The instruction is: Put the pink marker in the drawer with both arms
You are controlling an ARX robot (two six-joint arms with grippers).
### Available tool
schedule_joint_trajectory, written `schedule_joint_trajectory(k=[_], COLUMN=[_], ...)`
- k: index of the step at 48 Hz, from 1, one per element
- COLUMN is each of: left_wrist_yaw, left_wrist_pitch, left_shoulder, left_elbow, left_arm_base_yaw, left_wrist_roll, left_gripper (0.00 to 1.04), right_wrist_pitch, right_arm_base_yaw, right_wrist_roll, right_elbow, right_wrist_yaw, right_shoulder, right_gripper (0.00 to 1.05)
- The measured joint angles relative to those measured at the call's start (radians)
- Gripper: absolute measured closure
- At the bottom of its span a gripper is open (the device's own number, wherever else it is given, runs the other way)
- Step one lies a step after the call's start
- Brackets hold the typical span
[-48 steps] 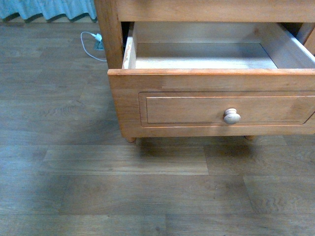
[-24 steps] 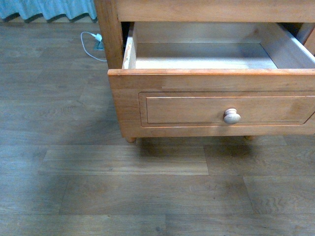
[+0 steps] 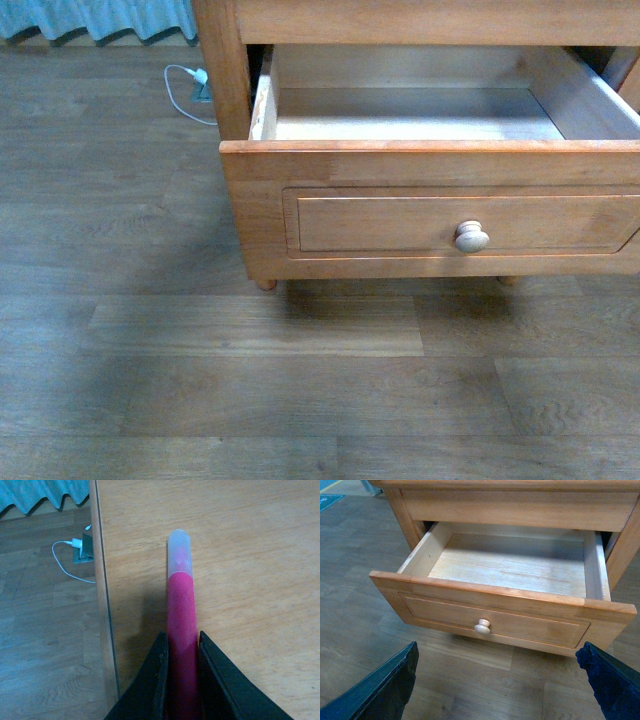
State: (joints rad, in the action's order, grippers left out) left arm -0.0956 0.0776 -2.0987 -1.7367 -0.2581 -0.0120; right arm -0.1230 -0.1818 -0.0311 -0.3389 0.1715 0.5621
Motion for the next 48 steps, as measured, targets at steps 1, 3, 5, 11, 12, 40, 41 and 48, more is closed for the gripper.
schedule_joint_trajectory(k=[1,3,5,11,12,40,41,48], left_wrist_yaw=[0.006,0.024,0.044,0.179,0.206,0.563,0.563,0.496], left_wrist_pitch=[-0.006,-0.022,-0.04,-0.113,-0.122,-0.35,-0.353,-0.369], left_shoulder=[0.004,0.011,0.018,0.053,0.061,0.319,0.319,0.295], left_elbow=[0.006,0.019,0.034,0.103,0.116,0.612,0.616,0.624], left_arm_base_yaw=[0.0,0.0,0.0,-0.001,-0.001,-0.149,-0.161,-0.193], left_wrist_roll=[-0.002,-0.005,-0.005,-0.027,-0.035,-0.14,-0.14,-0.141], left_gripper=[0.9,0.9,0.9,0.9,0.9,0.9,0.9,0.9], right_wrist_pitch=[0.0,0.0,0.0,0.0,0.0,0.0,0.0,0.0], right_arm_base_yaw=[0.0,0.0,0.0,0.0,0.0,0.0,0.0,0.0], right_wrist_roll=[0.0,0.0,0.0,0.0,0.0,0.0,0.0,0.0], right_elbow=[0.0,0.0,0.0,0.0,0.0,0.0,0.0,0.0], right_wrist_yaw=[0.0,0.0,0.0,0.0,0.0,0.0,0.0,0.0], right_shoulder=[0.0,0.0,0.0,0.0,0.0,0.0,0.0,0.0], right_gripper=[0.08,0.08,0.08,0.08,0.08,0.08,0.08,0.08])
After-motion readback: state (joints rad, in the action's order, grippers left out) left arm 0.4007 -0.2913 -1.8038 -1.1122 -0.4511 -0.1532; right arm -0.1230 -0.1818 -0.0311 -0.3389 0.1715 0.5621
